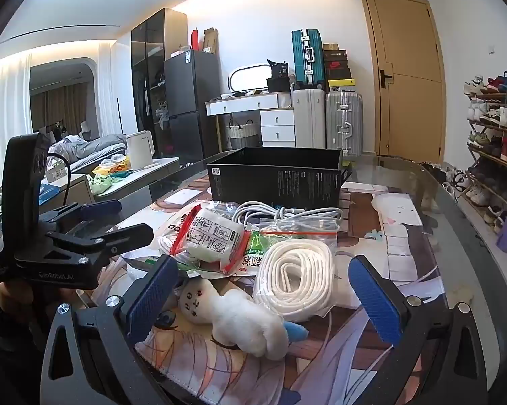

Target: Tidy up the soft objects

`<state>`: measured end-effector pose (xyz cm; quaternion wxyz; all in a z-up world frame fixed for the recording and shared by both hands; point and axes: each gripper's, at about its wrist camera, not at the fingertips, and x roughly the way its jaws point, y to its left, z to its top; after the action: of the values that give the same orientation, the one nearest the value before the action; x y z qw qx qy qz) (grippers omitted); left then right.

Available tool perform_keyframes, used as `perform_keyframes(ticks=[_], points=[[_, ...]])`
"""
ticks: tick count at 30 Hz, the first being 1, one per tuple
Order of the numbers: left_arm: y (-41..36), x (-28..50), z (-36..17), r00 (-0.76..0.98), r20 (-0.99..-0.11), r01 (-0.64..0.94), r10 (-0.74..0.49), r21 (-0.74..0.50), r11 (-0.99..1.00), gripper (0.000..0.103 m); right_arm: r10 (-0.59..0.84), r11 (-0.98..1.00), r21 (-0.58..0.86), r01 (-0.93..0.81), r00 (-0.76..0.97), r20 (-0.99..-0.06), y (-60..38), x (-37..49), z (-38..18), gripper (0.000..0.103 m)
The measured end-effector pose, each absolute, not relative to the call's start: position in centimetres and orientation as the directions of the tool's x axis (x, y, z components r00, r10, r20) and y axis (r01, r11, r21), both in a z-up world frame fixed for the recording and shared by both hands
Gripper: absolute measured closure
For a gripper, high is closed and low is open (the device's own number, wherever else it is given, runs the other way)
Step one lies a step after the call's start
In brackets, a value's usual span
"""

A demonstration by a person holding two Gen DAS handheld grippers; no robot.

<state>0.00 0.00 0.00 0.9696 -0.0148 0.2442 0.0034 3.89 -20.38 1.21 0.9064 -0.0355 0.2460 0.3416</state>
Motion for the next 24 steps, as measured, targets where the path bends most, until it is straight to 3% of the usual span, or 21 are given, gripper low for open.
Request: perform_keyframes(ticks=[24], points=[[-0.3, -0.17, 0.37, 0.889, -0.457, -0.014, -0.006, -0.041, 0.999, 0.0, 0.599, 0.765, 0.107, -0.635, 0.641, -0.481, -20.3, 3.94, 1.02, 0.0]])
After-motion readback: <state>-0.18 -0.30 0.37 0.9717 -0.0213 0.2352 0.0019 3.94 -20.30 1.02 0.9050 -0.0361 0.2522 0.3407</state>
